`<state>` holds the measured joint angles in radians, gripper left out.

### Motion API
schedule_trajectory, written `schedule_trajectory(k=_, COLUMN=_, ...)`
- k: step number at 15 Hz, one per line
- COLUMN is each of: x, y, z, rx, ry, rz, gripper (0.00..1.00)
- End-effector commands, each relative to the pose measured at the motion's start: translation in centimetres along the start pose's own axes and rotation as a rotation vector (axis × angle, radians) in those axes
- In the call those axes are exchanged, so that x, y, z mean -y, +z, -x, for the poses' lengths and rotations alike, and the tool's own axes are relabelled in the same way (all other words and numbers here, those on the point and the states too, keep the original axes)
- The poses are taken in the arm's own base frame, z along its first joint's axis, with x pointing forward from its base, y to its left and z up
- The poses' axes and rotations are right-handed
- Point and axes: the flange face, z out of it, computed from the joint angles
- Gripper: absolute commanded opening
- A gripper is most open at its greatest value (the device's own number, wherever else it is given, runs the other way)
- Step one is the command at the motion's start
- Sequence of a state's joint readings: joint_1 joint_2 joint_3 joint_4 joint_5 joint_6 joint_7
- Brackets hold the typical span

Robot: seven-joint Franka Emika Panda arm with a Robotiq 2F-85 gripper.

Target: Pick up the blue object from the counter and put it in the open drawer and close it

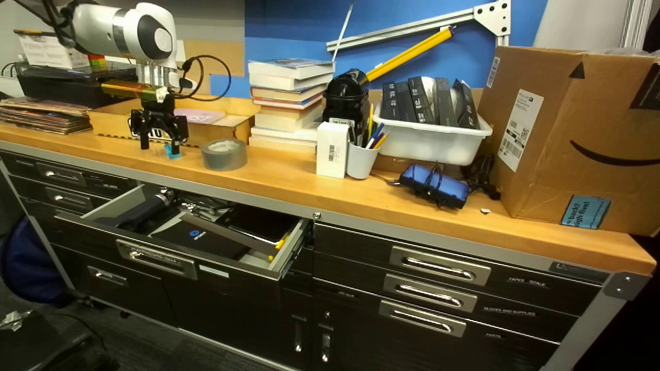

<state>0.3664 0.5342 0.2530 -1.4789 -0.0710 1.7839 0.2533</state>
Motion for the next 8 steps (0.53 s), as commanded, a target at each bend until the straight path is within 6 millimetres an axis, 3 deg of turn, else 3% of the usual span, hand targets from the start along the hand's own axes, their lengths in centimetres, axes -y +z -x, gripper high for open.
schedule_trajectory(k=1, x=0.7, y=-1.2, z=-2.2, rx=-0.022, ry=-0.001, rz=0.012, gripper=1.0)
schedule_trajectory(k=8, x=0.0, y=-1.2, z=-4.7, rx=-0.076, ry=0.066, rz=0.03, gripper=1.0)
